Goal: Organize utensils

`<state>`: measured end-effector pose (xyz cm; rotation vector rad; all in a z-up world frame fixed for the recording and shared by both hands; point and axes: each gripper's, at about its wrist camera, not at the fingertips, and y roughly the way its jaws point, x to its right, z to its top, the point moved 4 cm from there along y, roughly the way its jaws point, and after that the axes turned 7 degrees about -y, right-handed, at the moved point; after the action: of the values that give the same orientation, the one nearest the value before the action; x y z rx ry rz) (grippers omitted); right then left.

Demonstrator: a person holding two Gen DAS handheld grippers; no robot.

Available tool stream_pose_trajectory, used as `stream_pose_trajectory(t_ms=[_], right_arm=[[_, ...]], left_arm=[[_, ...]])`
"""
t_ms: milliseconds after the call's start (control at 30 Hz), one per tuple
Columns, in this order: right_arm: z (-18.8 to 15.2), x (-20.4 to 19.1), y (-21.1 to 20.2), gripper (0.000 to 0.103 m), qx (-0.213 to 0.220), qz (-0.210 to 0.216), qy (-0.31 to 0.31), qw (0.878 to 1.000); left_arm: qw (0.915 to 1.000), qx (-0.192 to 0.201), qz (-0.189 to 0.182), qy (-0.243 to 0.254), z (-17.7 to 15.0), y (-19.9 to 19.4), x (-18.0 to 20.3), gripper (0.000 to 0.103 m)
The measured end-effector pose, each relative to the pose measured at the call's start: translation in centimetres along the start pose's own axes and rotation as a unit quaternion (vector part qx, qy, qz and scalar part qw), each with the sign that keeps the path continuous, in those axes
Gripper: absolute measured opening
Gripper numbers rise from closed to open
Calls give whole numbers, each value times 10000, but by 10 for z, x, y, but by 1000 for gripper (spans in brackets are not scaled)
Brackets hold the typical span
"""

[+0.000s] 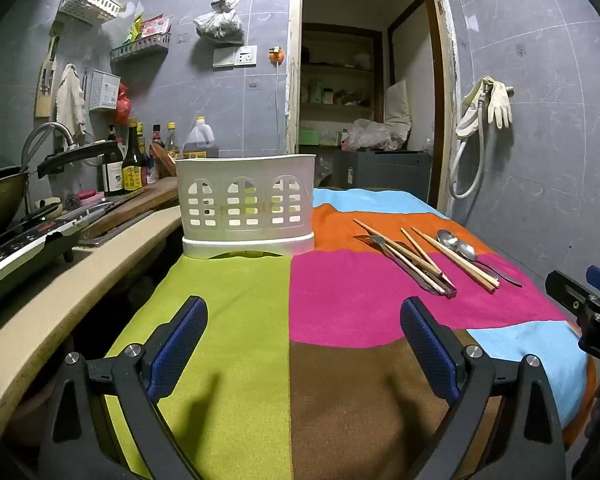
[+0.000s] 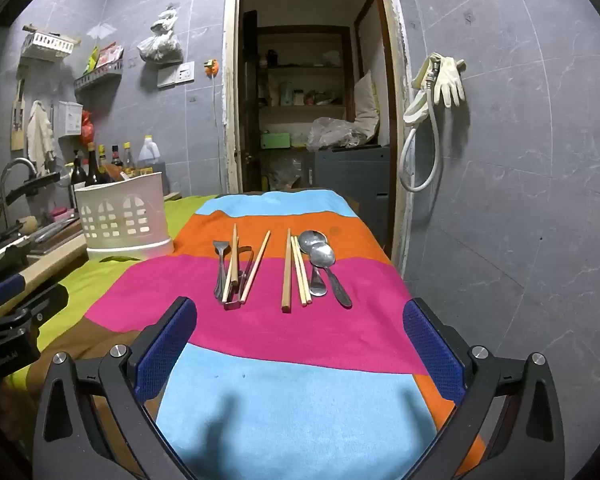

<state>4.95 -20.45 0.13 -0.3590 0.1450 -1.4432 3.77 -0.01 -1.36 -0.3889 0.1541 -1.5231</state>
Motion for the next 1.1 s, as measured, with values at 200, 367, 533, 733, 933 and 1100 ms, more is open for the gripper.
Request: stream_pose_trajectory(t_ms=[200, 367, 533, 733, 933, 1100], right_arm=[[0, 1, 0, 103, 22, 9, 20, 10000], [0, 1, 0, 103, 26, 11, 34, 10000], [0, 0, 0, 103, 28, 10, 36, 10000], [0, 0, 0, 103, 28, 10, 38, 10000], [1, 0, -1, 103, 25, 15, 46, 10000], [2, -1, -1, 103, 28, 16, 47, 10000]], left_arm=[[10000, 23, -3, -2, 0, 0, 0, 95], [10000, 27, -11, 5, 1, 0, 0, 95], [10000, 3, -20, -4, 1, 0, 1, 95], [10000, 0, -11, 2, 2, 0, 2, 95], [10000, 16, -18, -6, 3, -1, 3, 95], [10000, 29, -16, -8, 2, -1, 2, 95]])
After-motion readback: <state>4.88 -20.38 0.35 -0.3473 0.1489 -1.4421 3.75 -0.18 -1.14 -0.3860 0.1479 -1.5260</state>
